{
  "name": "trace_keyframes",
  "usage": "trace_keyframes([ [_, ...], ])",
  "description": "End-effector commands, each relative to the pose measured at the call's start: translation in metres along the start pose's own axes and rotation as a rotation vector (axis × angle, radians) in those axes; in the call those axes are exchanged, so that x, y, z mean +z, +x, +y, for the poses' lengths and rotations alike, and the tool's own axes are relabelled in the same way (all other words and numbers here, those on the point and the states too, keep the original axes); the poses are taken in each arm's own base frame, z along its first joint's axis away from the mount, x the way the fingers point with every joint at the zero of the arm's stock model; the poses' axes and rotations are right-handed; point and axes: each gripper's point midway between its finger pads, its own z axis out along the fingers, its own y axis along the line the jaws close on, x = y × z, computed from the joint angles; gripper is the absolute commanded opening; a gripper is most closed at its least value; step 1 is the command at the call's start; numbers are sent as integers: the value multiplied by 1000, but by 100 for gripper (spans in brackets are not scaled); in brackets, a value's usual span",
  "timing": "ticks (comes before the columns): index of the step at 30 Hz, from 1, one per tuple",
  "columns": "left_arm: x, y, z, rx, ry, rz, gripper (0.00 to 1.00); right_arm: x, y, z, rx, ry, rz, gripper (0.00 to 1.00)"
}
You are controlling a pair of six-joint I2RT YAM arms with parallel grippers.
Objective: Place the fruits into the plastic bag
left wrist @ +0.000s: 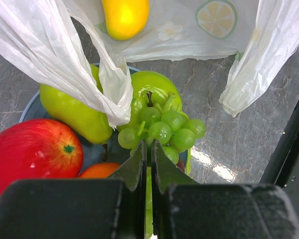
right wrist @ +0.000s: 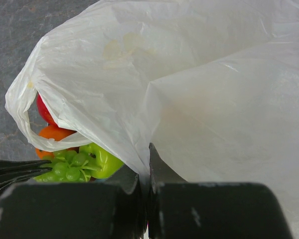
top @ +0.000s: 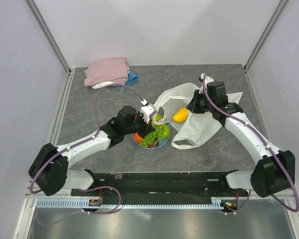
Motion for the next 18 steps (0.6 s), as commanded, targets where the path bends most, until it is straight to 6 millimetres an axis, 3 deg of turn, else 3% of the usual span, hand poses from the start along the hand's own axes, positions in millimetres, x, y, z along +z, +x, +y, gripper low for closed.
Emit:
trace_keyframes([
  [1, -14, -36, -9, 34, 35, -107, 2, -5, -12, 7, -8, -23, -45, 0],
  [8, -46, -66, -26, 55, 77, -202, 2, -9, -15, 8, -11, -25, -55, 0],
  [14, -78, -120, -40, 104, 105, -328, 2, -12, -16, 10, -12, -30, -60, 0],
  [18, -80, -147, -48, 99, 150, -396, 2, -12, -15, 10, -4, -32, -56, 0],
])
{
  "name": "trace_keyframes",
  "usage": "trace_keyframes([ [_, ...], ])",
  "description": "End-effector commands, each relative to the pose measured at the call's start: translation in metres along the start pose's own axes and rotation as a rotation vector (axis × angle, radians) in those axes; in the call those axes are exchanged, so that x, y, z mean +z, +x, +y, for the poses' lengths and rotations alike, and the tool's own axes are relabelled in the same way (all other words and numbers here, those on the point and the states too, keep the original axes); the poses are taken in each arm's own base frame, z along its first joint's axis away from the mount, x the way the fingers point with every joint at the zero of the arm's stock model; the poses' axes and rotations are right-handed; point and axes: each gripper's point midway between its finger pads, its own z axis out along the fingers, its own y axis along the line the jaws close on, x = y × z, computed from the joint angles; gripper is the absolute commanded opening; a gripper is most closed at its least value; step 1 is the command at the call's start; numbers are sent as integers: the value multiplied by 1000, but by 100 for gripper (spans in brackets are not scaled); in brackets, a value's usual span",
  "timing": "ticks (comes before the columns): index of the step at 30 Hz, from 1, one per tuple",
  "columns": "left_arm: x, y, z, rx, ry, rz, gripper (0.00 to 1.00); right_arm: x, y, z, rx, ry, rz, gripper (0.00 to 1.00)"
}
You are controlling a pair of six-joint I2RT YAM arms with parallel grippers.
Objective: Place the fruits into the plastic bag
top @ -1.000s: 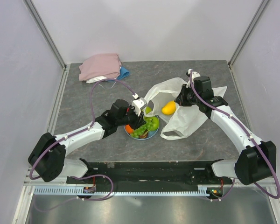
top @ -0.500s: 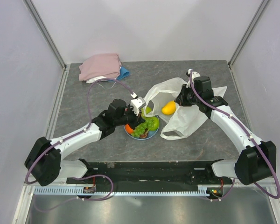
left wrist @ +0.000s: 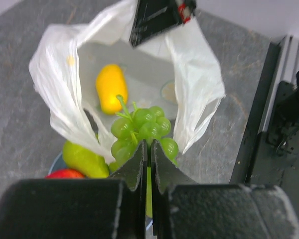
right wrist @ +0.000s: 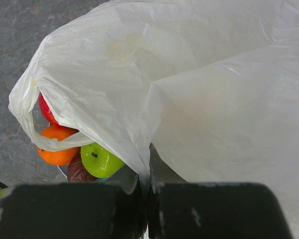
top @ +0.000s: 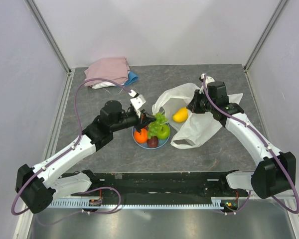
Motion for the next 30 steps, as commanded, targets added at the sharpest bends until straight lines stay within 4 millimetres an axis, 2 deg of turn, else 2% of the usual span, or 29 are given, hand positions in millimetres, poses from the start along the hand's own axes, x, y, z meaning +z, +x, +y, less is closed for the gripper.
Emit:
trace_keyframes([
  [1, 6, -50, -12, -8, 77, -120, 2, -9, -14, 10, -2, -36, -47, 0],
  [2, 10, -58, -11, -13, 81, -131, 2, -10, -14, 12, 0, -43, -48, 0],
  [4, 24, -55, -12, -38, 114, -113, 2, -14, -16, 16, 2, -61, -56, 0],
  [6, 33, -65, -14, -36, 133, -130, 2, -16, -18, 19, 4, -68, -62, 0],
  [10, 64, -58, -6, -55, 136, -116, 1, -21, -21, 22, 6, -77, -76, 0],
  [12, 84, -47, 0, -69, 137, -90, 2, -22, -22, 22, 7, -80, -78, 0],
  [14, 97, -49, 4, -65, 129, -110, 1, -22, -20, 23, 12, -81, -74, 0],
  [15, 107, -42, 6, -78, 124, -100, 2, -23, -21, 24, 11, -85, -76, 0],
  [17, 117, -49, 11, -71, 107, -139, 2, -24, -20, 23, 12, -84, -76, 0],
  [19, 131, -43, 17, -75, 71, -142, 2, -24, -21, 23, 14, -84, -80, 0],
  [20, 135, -49, 18, -67, 63, -165, 2, -25, -21, 24, 13, -86, -81, 0],
  [21, 142, -40, 22, -77, 50, -154, 2, -25, -21, 23, 12, -83, -80, 0],
  [24, 152, -41, 32, -106, 6, -174, 2, -25, -20, 23, 14, -83, -78, 0],
  [25, 158, -36, 32, -119, 9, -169, 2, -25, -19, 22, 11, -79, -77, 0],
  [27, 163, -38, 27, -143, 28, -195, 2, -24, -19, 21, 13, -76, -77, 0],
  [28, 169, -31, 23, -157, 50, -187, 2, -24, -19, 22, 12, -79, -75, 0],
  [30, 175, -34, 15, -195, 91, -213, 2, -24, -18, 21, 12, -75, -75, 0],
])
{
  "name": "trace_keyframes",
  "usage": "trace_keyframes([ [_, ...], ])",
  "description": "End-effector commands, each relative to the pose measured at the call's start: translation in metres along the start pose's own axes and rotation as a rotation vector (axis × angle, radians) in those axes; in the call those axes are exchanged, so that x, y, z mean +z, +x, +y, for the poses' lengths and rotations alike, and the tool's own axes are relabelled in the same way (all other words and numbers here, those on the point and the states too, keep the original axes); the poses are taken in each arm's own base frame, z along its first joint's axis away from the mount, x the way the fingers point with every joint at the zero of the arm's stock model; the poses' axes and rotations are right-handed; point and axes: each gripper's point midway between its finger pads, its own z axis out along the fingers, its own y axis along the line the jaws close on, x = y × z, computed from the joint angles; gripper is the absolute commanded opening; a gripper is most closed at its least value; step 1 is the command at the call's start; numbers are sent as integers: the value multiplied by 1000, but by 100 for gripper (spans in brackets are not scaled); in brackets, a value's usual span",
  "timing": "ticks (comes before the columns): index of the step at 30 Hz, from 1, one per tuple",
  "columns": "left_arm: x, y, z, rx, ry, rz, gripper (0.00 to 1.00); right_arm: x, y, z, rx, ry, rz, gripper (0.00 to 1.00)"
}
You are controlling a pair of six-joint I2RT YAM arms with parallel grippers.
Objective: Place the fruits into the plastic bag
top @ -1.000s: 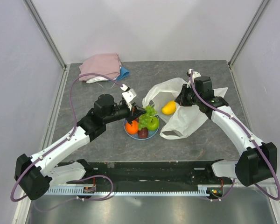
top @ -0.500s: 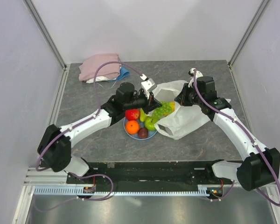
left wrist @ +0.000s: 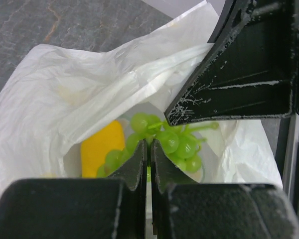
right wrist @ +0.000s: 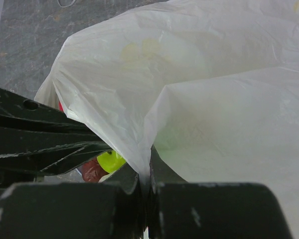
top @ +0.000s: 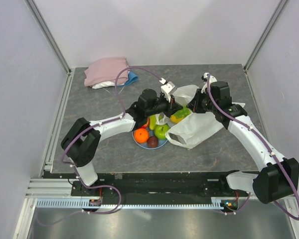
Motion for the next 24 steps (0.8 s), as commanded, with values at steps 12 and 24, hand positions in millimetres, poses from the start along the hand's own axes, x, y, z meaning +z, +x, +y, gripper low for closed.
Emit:
trace_keyframes([
  [12, 60, -4, -17, -138, 100, -107, 1, -4, -8, 5, -1, -16, -32, 0],
  [24, 68, 35, -10, -138, 87, -11, 31, -1, -6, 2, 2, -4, -22, 0],
])
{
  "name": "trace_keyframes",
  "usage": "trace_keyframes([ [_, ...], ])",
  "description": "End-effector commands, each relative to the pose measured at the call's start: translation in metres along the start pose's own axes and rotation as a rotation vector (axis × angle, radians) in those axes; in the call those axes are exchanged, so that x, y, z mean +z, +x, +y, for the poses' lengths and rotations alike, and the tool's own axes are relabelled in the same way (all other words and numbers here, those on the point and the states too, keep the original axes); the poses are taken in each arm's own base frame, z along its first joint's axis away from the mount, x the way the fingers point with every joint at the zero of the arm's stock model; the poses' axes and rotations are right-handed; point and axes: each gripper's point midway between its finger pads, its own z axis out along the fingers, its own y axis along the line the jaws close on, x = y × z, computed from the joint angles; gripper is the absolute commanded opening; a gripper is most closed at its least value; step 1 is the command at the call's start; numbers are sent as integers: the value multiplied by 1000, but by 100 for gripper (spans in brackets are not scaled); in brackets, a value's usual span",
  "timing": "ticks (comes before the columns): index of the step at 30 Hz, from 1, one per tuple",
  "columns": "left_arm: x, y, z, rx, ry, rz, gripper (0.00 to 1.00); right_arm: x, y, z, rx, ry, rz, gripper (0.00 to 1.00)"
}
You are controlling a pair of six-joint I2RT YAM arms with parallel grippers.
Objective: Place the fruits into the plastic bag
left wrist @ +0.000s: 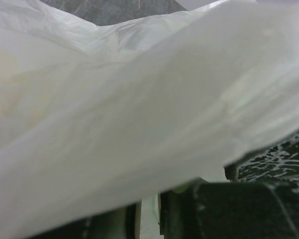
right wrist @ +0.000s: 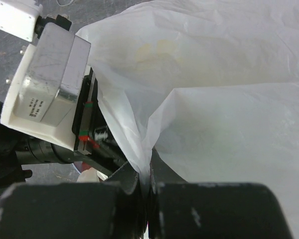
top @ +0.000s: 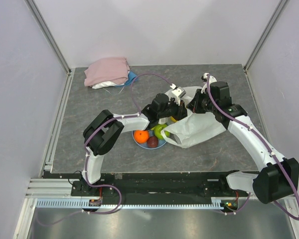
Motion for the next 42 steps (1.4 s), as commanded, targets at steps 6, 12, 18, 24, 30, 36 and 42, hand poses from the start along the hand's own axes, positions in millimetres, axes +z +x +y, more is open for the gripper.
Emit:
trace_keyframes([
  [6, -4, -38, -21, 58, 58, -84, 54, 0, -6, 2, -1, -3, -25, 0],
  [12, -12, -49, -32, 81, 96, -101, 68, -1, -6, 0, -3, 1, -27, 0],
  [18, -43, -77, -54, 120, 185, -149, 69, -3, -6, 0, -7, 9, -33, 0],
  [24, -103, -104, -43, 154, 137, -217, 70, -2, -8, -3, -8, 17, -33, 0],
  [30, -141, -86, -19, 195, 0, -163, 71, 5, -5, -6, -10, 24, -15, 0],
  [36, -149, -50, 19, 190, -172, -71, 73, 11, -4, -6, -13, 21, -2, 0],
  [42, -156, -33, 59, 134, -379, -56, 73, 13, -5, -6, -15, 23, -2, 0],
])
